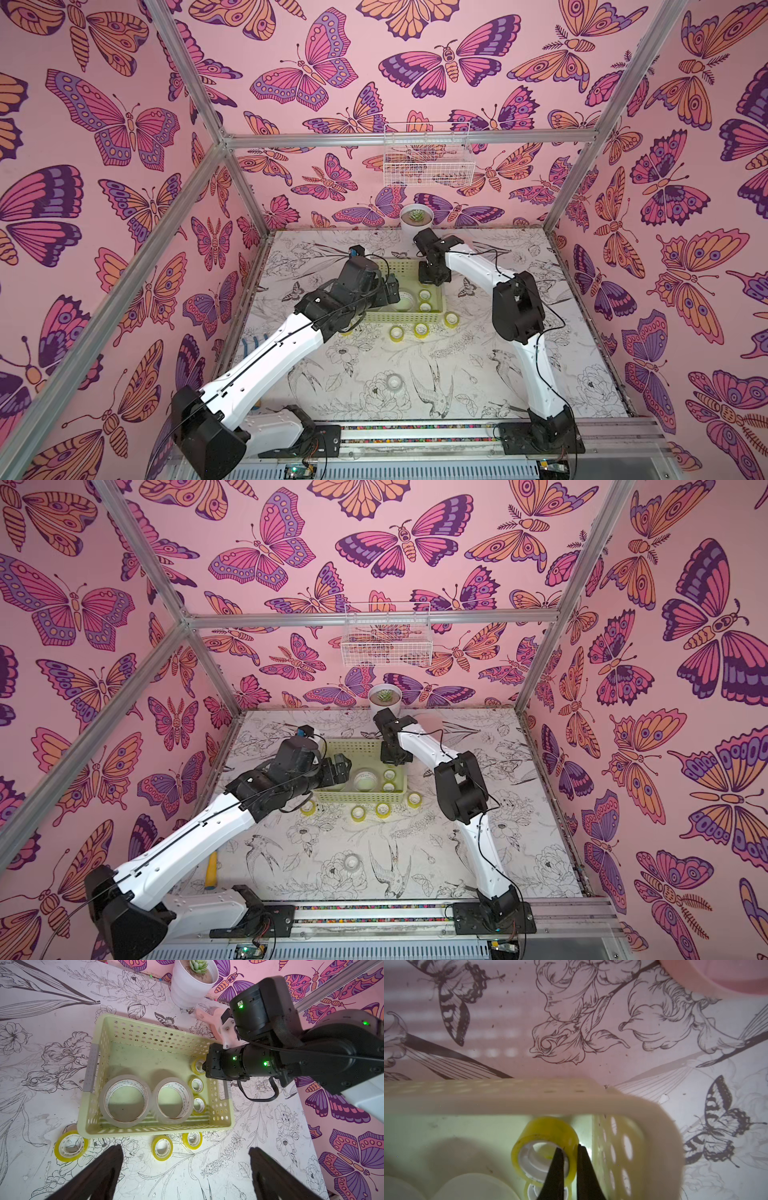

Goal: Put the transparent tape into the storage box
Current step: Place the tape in the storage box.

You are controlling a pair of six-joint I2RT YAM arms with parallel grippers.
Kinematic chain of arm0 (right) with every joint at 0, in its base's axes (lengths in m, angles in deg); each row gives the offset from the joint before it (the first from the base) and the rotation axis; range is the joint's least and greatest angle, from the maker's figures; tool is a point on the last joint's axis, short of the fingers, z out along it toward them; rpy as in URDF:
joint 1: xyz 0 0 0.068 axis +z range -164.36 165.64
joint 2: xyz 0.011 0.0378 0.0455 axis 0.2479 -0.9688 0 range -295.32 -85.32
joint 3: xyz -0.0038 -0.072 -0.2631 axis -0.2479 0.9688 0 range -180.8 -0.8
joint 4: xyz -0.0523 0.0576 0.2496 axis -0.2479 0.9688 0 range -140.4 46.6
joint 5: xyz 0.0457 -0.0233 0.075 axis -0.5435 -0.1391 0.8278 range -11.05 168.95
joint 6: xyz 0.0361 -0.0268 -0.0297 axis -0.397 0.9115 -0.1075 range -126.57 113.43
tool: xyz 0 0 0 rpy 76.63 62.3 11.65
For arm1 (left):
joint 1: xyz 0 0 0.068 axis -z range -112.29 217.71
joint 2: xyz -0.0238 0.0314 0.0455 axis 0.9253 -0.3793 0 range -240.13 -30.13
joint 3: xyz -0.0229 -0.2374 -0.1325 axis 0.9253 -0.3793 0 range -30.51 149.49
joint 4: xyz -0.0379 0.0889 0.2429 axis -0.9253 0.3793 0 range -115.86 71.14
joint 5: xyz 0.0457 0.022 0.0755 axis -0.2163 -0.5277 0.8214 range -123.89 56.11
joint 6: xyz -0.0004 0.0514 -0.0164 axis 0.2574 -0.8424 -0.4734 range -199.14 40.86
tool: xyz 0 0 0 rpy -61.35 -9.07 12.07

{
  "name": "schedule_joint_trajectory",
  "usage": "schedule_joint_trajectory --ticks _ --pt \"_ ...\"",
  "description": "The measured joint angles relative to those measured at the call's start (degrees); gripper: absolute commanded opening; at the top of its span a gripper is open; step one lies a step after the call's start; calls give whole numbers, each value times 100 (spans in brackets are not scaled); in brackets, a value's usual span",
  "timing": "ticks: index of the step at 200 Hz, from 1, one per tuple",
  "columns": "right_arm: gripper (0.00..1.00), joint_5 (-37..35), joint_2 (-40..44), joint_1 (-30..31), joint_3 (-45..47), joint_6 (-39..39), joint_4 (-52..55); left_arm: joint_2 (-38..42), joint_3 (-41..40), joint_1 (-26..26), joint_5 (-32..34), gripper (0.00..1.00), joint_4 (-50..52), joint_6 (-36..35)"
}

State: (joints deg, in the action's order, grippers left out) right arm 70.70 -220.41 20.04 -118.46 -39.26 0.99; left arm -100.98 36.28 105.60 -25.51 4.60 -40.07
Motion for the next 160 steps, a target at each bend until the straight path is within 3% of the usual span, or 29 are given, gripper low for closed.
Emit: schedule_joint_trajectory --ticks 43,78,106,160 --pt "8 -76 -240 0 -122 -57 4 74 -22 0 2 100 2 20" --pt "26 -70 -245 9 -157 -87 9 79 -31 0 2 100 4 20" --pt "31 -66 -245 11 -157 -118 9 76 -28 0 0 100 4 20" --pt "33 -46 -157 11 -155 -162 11 76 -31 0 0 100 4 22"
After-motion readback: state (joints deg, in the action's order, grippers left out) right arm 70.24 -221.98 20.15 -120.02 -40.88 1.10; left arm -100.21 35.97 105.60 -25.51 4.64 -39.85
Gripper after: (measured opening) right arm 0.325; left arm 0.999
